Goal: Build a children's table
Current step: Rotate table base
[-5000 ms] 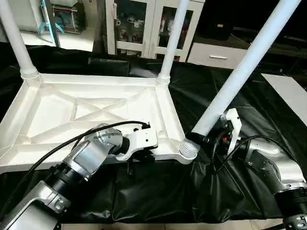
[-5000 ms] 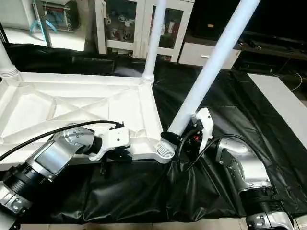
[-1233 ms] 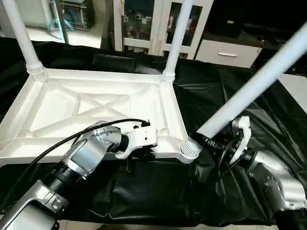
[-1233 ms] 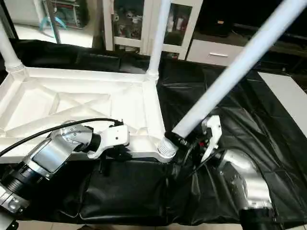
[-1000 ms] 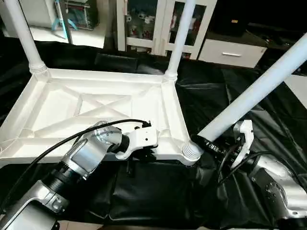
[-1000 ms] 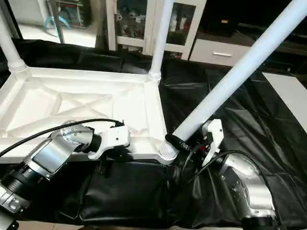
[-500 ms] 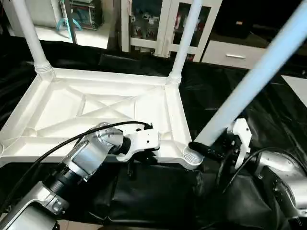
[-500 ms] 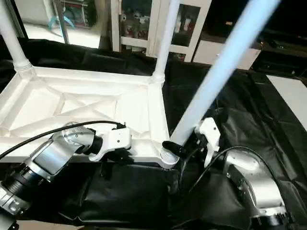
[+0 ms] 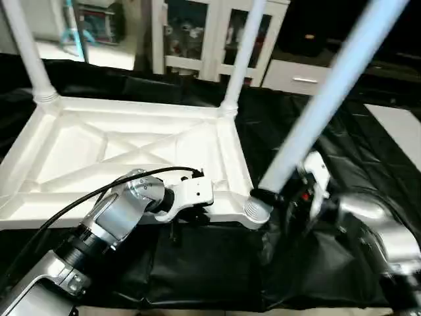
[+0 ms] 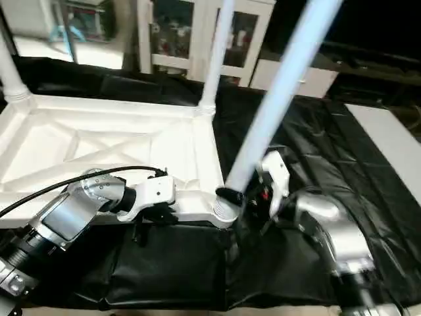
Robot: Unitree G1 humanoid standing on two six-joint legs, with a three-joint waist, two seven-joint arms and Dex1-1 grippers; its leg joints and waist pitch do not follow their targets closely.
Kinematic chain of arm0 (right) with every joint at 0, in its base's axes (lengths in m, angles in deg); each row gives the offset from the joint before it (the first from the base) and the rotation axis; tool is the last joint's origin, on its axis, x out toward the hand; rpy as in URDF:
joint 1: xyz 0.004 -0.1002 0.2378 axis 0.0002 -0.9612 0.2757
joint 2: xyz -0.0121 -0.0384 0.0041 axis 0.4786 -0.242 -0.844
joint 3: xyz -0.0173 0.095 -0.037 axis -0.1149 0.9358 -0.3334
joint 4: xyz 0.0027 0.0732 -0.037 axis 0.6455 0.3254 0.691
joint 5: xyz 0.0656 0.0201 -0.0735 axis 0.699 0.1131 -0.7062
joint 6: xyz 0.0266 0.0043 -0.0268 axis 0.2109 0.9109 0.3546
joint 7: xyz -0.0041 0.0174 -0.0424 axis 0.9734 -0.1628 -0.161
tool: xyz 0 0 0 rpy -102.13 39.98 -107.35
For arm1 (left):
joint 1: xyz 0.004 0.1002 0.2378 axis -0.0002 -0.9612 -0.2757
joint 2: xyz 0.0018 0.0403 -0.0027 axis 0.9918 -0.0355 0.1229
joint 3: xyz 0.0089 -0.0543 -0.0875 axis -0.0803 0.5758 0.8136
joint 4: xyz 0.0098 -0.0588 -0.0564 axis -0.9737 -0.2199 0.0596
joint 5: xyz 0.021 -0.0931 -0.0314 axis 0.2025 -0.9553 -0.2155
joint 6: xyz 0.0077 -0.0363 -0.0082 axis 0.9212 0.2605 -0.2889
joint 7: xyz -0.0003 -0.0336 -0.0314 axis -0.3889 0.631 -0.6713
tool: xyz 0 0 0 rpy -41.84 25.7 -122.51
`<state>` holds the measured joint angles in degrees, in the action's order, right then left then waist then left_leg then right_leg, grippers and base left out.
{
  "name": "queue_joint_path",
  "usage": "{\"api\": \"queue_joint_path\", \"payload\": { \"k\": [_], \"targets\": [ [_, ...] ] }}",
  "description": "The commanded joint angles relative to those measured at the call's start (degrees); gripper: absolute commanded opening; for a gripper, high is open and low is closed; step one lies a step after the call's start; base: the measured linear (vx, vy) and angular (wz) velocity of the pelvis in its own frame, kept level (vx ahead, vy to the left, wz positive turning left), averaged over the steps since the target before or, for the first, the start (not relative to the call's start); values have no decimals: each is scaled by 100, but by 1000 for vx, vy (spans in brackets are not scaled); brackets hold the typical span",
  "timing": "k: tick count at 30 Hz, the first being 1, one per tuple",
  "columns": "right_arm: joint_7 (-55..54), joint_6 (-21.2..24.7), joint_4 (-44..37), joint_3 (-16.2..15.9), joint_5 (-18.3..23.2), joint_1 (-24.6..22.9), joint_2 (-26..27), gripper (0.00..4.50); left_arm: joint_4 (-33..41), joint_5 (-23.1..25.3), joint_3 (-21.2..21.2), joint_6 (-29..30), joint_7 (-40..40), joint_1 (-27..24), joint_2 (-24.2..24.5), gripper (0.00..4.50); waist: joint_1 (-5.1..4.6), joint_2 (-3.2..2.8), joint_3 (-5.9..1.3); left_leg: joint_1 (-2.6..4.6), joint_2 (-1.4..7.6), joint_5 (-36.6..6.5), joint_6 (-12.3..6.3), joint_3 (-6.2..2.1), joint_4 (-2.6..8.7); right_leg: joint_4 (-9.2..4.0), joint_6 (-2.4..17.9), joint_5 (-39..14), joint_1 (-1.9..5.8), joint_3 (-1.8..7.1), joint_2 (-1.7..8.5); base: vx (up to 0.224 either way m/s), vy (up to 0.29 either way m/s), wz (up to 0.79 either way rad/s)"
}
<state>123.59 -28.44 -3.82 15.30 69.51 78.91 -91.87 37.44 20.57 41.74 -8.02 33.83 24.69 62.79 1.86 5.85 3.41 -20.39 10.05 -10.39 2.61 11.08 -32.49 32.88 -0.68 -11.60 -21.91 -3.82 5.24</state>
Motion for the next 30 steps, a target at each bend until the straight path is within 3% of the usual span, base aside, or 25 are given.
{"api": "queue_joint_path", "payload": {
  "k": [1, 4, 7, 13, 15, 19, 23, 25, 27, 30],
  "targets": [
    [-305, 487, 926, -353, -499, -285, -41, 184, 121, -56, 43, -76, 12, -6, -49, 0, -47, -93, -80, 101, 384, -3278, 448, -331, 550, -546, 611, -3121, -45, 248, 413, 0, 0, 0],
    [-319, 398, 1031, -407, -591, -259, -21, 184, 142, -65, 42, -69, 7, -19, -42, 0, -53, -100, -82, 106, 384, -3320, 445, -334, 558, -558, 611, -3098, -45, 254, 420, 0, 0, 0],
    [-370, 13, 1119, -604, -920, -319, -24, 184, 174, -66, 40, -67, -15, -58, -27, 0, -38, -73, -87, 119, 385, -3289, 415, -316, 550, -575, 592, -3158, -64, 266, 438, 0, 0, 0],
    [-341, -199, 951, -672, -952, -490, -6, 184, 215, -58, 33, -51, -31, -111, -19, 0, -35, -77, -78, 144, 383, -3448, 402, -330, 561, -617, 483, -3451, -85, 261, 436, 0, 0, 0],
    [-282, -250, 932, -752, -1000, -523, -42, 184, 208, -58, 27, -54, -25, -109, -19, 0, -39, -108, -87, 151, 385, -3497, 420, -340, 568, -613, 479, -3429, -84, 259, 430, 0, 0, 0],
    [-282, -250, 932, -752, -1000, -523, -42, 184, 208, -58, 27, -54, -25, -109, -19, 0, -48, -101, -91, 149, 388, -3522, 429, -335, 589, -607, 537, -3170, -84, 258, 408, 0, 0, 0],
    [-267, -277, 950, -790, -1030, -522, -54, 184, 200, -56, 23, -60, -22, -104, -20, 0, -42, -95, -87, 165, 382, -3565, 410, -323, 583, -625, 536, -3243, -101, 268, 418, 0, 0, 0],
    [-380, -389, 743, -202, -484, -342, 194, 184, 185, -51, 72, -85, -101, -64, -52, 0, -29, -94, -116, 162, 387, -3488, 400, -322, 579, -621, 550, -3222, -87, 271, 431, 0, 0, 0],
    [-422, -409, 585, 101, -182, -246, 285, 184, 187, -54, 99, -103, -128, -44, -55, 0, -32, -81, -119, 152, 390, -3431, 390, -323, 589, -618, 563, -3181, -76, 271, 435, 0, 0, 0],
    [-238, -131, -15, 608, 499, -62, 207, 184, 202, -81, 193, -170, -170, -2, -32, 0, -28, -118, -131, 134, 397, -3412, 400, -331, 594, -586, 636, -3006, -50, 258, 417, 0, 0, 0]
  ]
}}
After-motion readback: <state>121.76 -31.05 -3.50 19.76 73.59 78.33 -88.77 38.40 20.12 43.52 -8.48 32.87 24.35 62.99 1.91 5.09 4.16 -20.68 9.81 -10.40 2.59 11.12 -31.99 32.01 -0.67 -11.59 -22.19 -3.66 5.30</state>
